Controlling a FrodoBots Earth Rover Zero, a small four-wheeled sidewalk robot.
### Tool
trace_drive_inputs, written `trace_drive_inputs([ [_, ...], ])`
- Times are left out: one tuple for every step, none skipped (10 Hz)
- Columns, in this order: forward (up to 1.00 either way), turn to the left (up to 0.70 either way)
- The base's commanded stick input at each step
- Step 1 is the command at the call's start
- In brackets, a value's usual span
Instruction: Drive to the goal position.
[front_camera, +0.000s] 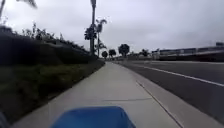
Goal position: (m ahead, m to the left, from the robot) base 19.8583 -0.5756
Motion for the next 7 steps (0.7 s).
trace_drive_inputs([
  [1.0, 0.0],
  [1.0, 0.0],
  [1.0, 0.0],
  [1.0, 0.0],
  [1.0, 0.0],
  [1.0, 0.0],
  [1.0, 0.0],
])
